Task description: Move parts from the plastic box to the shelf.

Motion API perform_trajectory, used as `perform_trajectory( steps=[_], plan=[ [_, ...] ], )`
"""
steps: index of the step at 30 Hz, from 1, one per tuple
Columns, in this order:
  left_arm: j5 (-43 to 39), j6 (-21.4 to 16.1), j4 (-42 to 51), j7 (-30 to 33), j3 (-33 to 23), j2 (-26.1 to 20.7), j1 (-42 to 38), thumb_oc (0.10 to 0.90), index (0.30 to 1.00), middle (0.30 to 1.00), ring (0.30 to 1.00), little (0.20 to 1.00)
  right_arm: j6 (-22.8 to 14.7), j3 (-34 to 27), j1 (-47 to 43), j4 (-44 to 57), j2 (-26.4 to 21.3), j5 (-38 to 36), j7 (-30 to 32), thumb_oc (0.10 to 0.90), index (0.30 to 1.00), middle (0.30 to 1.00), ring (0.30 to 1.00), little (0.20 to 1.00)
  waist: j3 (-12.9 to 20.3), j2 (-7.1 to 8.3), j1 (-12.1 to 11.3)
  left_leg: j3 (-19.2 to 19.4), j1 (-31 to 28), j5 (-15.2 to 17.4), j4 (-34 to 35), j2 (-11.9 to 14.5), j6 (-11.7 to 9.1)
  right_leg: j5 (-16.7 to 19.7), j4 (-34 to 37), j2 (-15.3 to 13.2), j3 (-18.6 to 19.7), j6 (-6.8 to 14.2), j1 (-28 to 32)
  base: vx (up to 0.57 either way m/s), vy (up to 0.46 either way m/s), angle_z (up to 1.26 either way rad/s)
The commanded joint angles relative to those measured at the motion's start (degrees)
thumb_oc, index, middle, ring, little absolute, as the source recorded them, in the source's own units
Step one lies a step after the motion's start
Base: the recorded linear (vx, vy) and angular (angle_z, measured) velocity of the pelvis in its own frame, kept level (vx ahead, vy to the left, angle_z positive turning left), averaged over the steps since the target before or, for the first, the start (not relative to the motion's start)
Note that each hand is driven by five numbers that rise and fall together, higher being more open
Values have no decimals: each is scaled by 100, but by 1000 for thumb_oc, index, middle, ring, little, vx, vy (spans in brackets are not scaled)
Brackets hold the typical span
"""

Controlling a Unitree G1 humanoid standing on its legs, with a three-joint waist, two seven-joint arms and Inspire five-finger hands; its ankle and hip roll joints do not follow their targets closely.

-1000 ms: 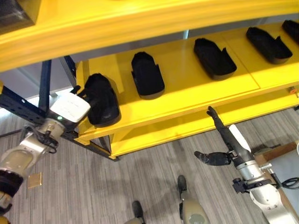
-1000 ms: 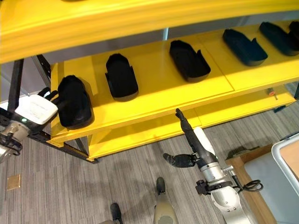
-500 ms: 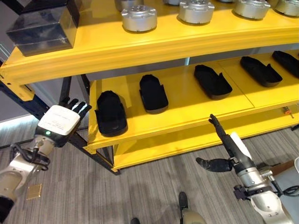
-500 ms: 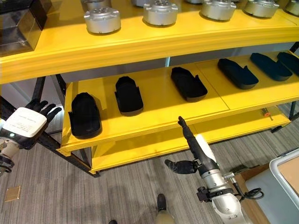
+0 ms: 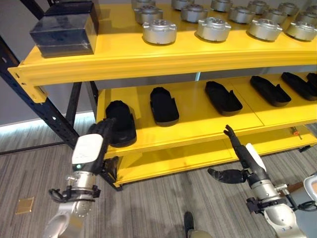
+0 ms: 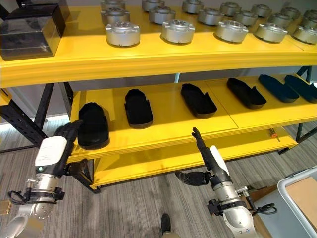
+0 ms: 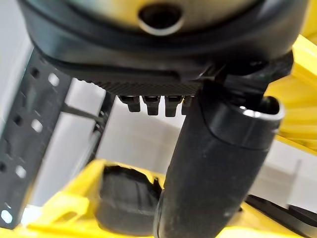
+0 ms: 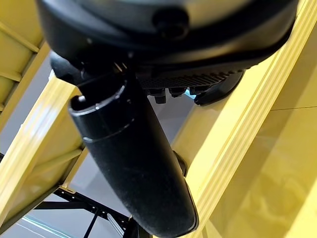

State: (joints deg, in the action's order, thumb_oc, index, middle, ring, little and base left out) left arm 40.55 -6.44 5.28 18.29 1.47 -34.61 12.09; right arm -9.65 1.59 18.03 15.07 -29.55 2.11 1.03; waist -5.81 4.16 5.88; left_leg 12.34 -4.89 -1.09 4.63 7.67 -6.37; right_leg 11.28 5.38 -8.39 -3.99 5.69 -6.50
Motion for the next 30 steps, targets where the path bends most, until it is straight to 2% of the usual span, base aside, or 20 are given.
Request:
perform_trajectory(
  steps=[1, 19, 30],
  plan=[
    [-368, -163, 331, 183, -335, -240, -679, 900, 1000, 1000, 1000, 1000, -389, -320, -508, 604, -125, -26, 260, 900, 1000, 1000, 1000, 1000, -169, -45, 10, -91, 52, 17, 0, 86, 147, -668, -151, -364, -269, 444, 731, -38, -34, -1],
    [-399, 29, -151, 51, 48, -72, -595, 900, 1000, 1000, 1000, 1000, -316, -318, -515, 611, -172, 92, 376, 900, 1000, 1000, 1000, 1000, -360, -18, -45, -174, 232, -76, -10, 92, 148, -638, -173, -350, -335, 425, 618, -3, -4, 1],
    [-331, 133, -543, 12, 364, 6, -841, 900, 1000, 1000, 1000, 1000, -307, -260, -602, 597, -197, 176, 464, 900, 1000, 1000, 1000, 1000, -449, -4, -35, -186, 281, -95, -17, 110, 146, -659, -233, -351, -343, 421, 548, 0, 0, 0]
  ],
)
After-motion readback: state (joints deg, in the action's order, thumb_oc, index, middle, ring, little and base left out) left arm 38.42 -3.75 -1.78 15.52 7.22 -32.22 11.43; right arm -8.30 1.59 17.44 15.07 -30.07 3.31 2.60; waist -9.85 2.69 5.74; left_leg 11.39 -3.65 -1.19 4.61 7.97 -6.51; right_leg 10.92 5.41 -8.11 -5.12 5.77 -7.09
